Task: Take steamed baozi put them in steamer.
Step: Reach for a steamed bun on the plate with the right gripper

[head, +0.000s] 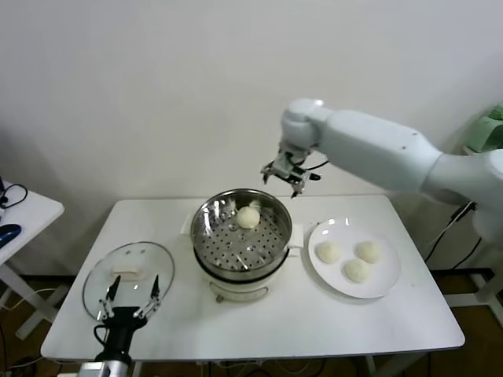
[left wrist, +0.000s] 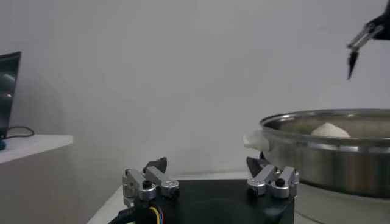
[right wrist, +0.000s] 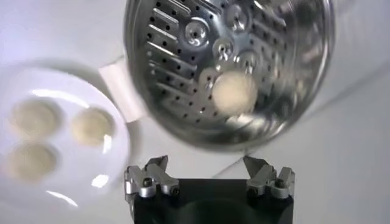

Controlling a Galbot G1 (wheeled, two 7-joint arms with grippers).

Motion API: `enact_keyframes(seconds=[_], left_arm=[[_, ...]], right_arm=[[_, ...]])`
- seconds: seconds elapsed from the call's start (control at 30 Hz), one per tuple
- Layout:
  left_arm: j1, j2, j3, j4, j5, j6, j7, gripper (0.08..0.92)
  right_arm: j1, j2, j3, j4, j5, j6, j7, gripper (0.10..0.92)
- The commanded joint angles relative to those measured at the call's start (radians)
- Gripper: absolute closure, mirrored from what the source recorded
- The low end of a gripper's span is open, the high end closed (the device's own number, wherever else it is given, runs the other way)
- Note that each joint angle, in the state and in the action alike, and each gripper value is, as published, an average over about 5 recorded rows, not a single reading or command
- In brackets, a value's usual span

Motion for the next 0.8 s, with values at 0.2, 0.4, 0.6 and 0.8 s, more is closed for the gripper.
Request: enact_keyframes(seconds=[0.2,0.4,0.6,0.8], left_arm=[[-0.012,-0.004,0.015,-0.009,0.009,0.011,0.011,0.177],[-0.01,-0.018,0.016,-0.009,0.011,0.016,0.005,0.177],[0.001,-0.016,0.005,-0.008,0.01,0.017,0.001,0.177],[0.001,-0.015,-0.003,-0.012,0.01,0.024,0.0,0.177]], right_arm=[[-0.162,-0.358,0.048,-0.017,0.175,-0.217,-0.01,0.203],[-0.356,-0.376,0.179,-0.015,0.067,-0.212,0.01,0.203],[-0.504,-0.32,0.27,-0.064,0.0,-0.201,0.025,0.203],[-0.573,-0.212,0.321,-0.152,-0.026,-0.196,0.044,0.203]])
